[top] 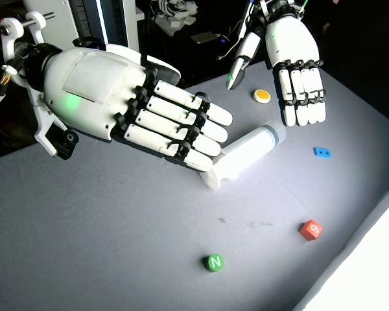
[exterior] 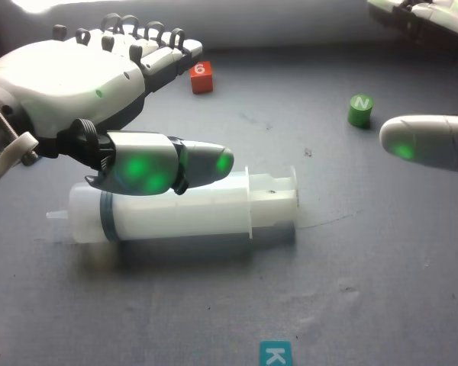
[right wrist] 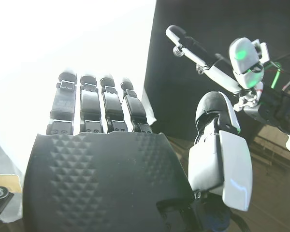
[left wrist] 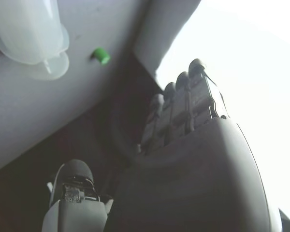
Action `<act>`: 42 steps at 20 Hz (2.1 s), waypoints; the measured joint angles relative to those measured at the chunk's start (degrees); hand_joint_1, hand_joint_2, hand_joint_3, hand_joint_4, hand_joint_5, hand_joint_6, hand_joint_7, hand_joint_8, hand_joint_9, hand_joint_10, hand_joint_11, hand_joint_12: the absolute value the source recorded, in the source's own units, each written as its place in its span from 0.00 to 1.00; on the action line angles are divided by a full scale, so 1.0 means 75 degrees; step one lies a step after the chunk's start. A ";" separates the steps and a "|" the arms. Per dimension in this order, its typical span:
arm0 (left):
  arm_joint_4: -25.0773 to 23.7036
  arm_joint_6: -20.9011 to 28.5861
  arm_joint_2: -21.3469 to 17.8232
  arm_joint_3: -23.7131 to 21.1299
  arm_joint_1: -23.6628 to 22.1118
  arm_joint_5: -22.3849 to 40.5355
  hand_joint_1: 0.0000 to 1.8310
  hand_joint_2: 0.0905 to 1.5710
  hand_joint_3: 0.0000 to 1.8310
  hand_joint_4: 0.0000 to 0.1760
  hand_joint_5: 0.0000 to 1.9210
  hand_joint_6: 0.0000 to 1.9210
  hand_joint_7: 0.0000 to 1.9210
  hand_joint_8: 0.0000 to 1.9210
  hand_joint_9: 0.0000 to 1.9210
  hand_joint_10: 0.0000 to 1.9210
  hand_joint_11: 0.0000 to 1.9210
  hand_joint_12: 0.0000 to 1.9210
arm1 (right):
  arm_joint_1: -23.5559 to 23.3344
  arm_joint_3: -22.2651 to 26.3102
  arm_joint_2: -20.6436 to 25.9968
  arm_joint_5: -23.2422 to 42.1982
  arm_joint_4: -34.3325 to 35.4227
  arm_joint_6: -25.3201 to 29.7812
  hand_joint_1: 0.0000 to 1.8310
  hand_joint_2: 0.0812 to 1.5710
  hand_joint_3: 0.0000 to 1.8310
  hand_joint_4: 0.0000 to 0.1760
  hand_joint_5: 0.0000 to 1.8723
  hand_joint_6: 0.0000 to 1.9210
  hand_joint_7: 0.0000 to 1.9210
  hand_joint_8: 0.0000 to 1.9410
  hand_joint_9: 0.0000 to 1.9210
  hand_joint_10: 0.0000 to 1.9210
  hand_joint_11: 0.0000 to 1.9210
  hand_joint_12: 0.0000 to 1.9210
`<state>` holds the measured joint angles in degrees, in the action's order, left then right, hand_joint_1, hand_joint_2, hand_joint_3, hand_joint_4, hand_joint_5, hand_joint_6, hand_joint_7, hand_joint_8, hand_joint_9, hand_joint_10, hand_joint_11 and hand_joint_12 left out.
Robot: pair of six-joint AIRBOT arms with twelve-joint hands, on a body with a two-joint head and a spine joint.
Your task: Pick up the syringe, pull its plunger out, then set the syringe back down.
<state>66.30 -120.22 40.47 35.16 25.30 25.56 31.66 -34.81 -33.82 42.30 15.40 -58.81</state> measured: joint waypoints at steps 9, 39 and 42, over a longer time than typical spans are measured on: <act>0.0262 -0.0017 0.0772 0.0242 0.0402 0.0495 0.39 0.60 0.01 0.00 0.00 0.00 0.00 0.00 0.00 0.00 0.04 0.04 | 0.0009 0.0000 0.0000 0.0026 0.0058 0.0020 0.01 0.69 0.00 0.00 0.00 0.00 0.00 0.00 0.00 0.00 0.00 0.00; 0.0283 0.0402 0.2894 0.1813 0.2183 0.1746 0.37 0.67 0.00 0.00 0.05 0.00 0.09 0.00 0.09 0.00 0.00 0.30 | 0.0061 0.0000 -0.0023 0.0035 0.0061 0.0023 0.02 0.67 0.00 0.00 0.05 0.00 0.04 0.00 0.02 0.00 0.00 0.06; 0.0233 0.0417 0.3139 0.2107 0.2264 0.1789 0.45 0.72 0.00 0.00 0.16 0.00 0.22 0.00 0.23 0.01 0.03 0.42 | 0.0061 0.0000 -0.0023 0.0038 0.0058 0.0023 0.02 0.67 0.00 0.00 0.04 0.00 0.03 0.00 0.02 0.01 0.01 0.02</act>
<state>68.05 -117.10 64.01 50.96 42.28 38.98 32.12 -34.81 -34.00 42.59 15.84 -58.63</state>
